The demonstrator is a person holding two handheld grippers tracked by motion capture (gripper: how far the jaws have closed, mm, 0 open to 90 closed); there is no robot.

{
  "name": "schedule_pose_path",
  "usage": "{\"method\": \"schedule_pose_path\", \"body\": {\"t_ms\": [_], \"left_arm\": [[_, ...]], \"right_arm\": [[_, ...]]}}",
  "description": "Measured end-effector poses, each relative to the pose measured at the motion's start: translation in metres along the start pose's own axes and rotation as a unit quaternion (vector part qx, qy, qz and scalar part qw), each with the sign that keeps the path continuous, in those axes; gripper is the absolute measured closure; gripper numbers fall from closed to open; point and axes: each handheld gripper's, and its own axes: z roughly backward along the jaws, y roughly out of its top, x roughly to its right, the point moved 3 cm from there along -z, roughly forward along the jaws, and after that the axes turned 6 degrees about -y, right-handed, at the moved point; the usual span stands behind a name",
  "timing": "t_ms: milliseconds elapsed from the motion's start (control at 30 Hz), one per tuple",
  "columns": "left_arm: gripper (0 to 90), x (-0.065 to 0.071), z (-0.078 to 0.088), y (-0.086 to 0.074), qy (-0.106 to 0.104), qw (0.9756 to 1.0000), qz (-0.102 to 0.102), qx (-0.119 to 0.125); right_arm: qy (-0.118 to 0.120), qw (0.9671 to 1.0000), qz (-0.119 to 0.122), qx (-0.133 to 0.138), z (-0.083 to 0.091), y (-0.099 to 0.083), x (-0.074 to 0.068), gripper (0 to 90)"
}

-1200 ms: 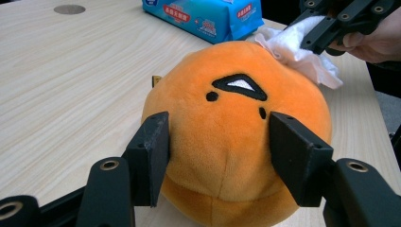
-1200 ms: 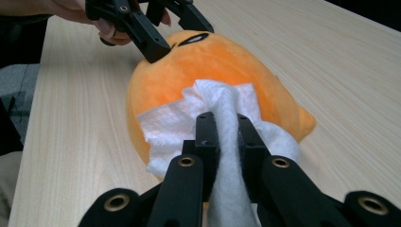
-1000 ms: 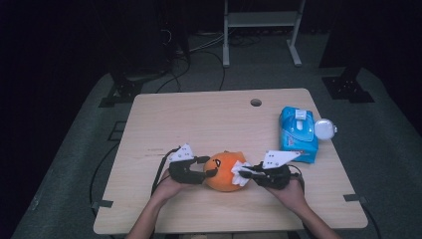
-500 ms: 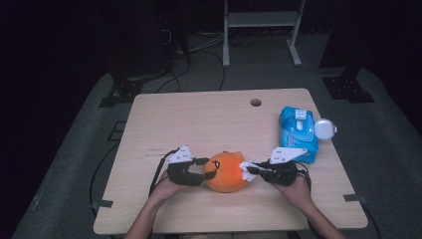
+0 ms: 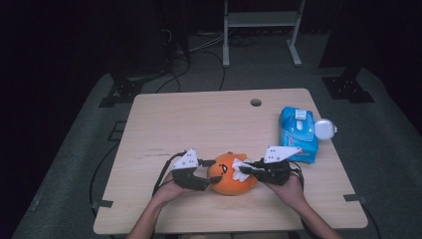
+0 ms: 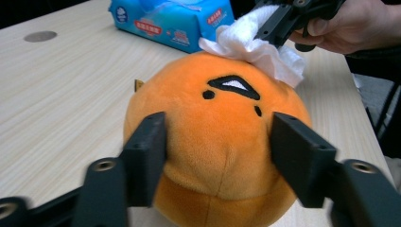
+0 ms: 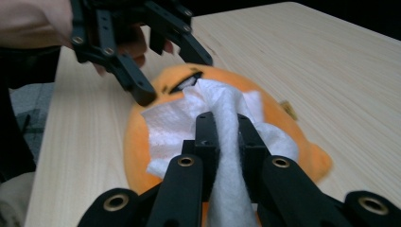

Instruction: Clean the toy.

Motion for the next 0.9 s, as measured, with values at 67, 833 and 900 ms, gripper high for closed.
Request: {"method": "schedule_pose_path", "body": {"t_ms": [67,833,900], "left_arm": [[15.6,-0.005,-0.002,0.001,0.02,0.9992,0.035,-0.007],[22.5,0.006,-0.017,0.007,-0.008,0.9997,0.024,-0.003],[28.3,0.009,-0.016,0.009,-0.012,0.9999,0.006,-0.005]], "right_arm": [[-0.003,1.0,-0.007,-0.002,0.003,-0.004,0.003,81.8],[-0.013,0.9999,-0.01,-0.003,0.011,-0.001,0.005,81.7],[-0.001,0.9999,-0.012,0.009,0.011,0.004,-0.001,81.7]]}}
